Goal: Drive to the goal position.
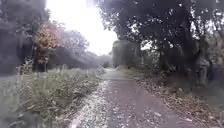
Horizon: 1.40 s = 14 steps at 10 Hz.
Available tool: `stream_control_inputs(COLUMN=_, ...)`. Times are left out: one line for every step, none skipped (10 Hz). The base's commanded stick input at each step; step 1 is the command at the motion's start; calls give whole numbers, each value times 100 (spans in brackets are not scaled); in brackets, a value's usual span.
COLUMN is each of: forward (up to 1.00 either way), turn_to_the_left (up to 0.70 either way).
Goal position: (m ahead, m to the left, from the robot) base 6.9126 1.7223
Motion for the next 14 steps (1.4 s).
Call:
stream_control_inputs(forward=60, turn_to_the_left=0)
stream_control_inputs(forward=60, turn_to_the_left=0)
stream_control_inputs(forward=60, turn_to_the_left=0)
stream_control_inputs(forward=60, turn_to_the_left=0)
stream_control_inputs(forward=60, turn_to_the_left=0)
stream_control_inputs(forward=60, turn_to_the_left=0)
stream_control_inputs(forward=60, turn_to_the_left=0)
stream_control_inputs(forward=60, turn_to_the_left=0)
stream_control_inputs(forward=60, turn_to_the_left=0)
stream_control_inputs(forward=60, turn_to_the_left=0)
stream_control_inputs(forward=60, turn_to_the_left=-6)
stream_control_inputs(forward=60, turn_to_the_left=-11)
stream_control_inputs(forward=60, turn_to_the_left=-12)
stream_control_inputs(forward=60, turn_to_the_left=-4)
